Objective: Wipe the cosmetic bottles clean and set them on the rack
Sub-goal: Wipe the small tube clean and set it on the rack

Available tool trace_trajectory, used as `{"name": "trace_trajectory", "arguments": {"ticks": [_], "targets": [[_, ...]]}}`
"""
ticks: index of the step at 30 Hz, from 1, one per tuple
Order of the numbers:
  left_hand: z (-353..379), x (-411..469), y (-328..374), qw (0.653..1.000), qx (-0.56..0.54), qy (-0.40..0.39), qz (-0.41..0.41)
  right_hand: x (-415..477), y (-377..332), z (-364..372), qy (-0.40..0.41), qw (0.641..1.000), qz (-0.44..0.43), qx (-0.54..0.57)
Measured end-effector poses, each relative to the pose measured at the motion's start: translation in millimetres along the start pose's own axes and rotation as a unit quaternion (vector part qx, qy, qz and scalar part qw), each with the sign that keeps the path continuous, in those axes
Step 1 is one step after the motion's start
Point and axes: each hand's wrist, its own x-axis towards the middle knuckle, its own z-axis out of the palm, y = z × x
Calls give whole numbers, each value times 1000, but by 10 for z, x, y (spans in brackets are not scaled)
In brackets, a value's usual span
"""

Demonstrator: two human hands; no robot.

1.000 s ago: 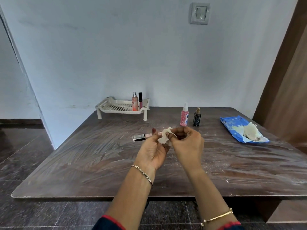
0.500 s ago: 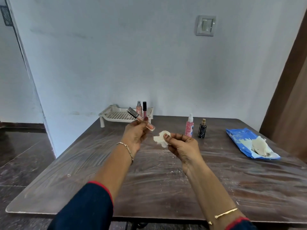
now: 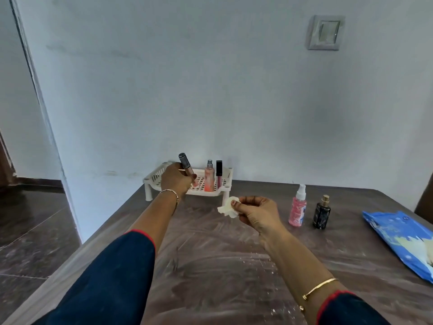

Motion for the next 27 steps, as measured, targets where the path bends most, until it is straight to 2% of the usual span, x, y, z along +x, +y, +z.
{"name": "trace_trajectory", "arguments": {"ticks": [7, 10, 15, 27], "targets": [[336, 390, -245, 993, 113, -31, 26, 474, 129, -17, 1, 1000, 6, -13], [403, 400, -288, 993, 106, -24, 33, 593, 202, -54, 3, 1000, 13, -5], [425, 386, -256, 988, 122, -68, 67, 706, 277, -83, 6, 999, 32, -2], [498, 422, -324, 988, 132, -64, 47, 808, 309, -141, 6, 999, 36, 4]]}}
